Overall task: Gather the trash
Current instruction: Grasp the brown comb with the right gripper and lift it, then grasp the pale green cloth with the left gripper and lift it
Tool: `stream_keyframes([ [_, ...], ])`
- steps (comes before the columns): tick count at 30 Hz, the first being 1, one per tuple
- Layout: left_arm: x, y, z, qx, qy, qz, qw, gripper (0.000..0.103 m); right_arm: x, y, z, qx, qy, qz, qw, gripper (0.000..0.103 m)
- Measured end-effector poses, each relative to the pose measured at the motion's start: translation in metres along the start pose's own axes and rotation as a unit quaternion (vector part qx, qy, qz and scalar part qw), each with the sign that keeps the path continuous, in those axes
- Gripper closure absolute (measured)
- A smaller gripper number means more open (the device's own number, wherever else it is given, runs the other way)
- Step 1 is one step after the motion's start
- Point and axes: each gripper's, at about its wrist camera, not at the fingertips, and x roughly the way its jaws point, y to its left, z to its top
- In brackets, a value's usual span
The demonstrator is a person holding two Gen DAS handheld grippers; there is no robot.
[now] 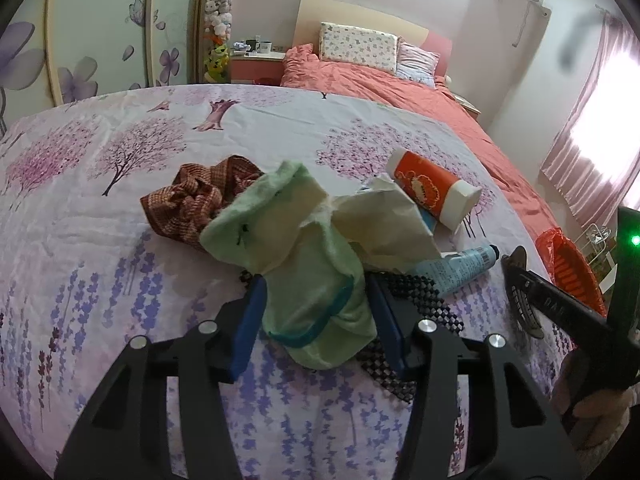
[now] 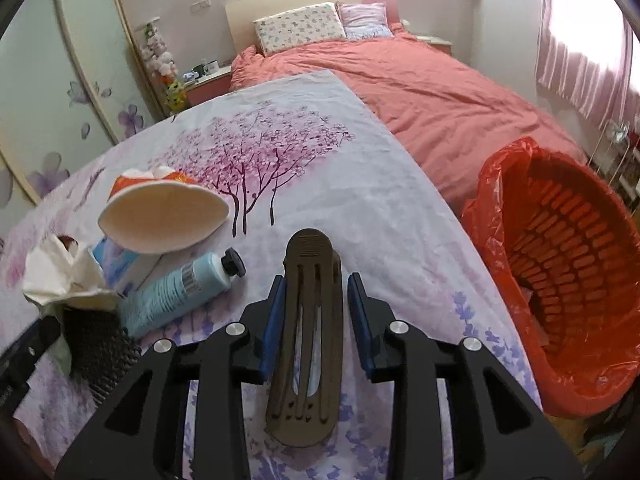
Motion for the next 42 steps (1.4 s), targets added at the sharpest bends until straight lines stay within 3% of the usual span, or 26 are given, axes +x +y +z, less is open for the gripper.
stream_keyframes([
  [13,0.002,-0.011,-0.003,0.001,-0.009,-0.01,0.9999,0.051,0.001,0.014,-0.004,-0.034,-0.004,-0.033,0.999,0.067],
  [20,0.007,0.002,-0.004,-0.013,0.001,-0.007,0.9999,0.079,0.001,0.012,-0.004,-0.027,-0.004,-0.024,0.999,0.067],
  [27,0.009,0.01,-0.001,-0.021,0.001,0.006,0.9998,0.07,0.0,0.011,-0.005,-0.026,-0.004,-0.023,0.999,0.067],
  [32,0.008,0.012,0.0,-0.012,-0.001,-0.002,0.9999,0.089,0.001,0.012,-0.005,-0.026,-0.004,-0.023,0.999,0.067],
  [38,-0.002,0.017,0.001,-0.001,-0.017,-0.01,0.9998,0.094,0.0,0.012,-0.005,-0.029,-0.004,-0.032,0.999,0.069],
  [42,-0.017,0.018,0.003,0.011,-0.033,-0.015,0.9993,0.094,-0.001,0.003,-0.004,-0.012,-0.007,-0.009,1.0,0.07],
])
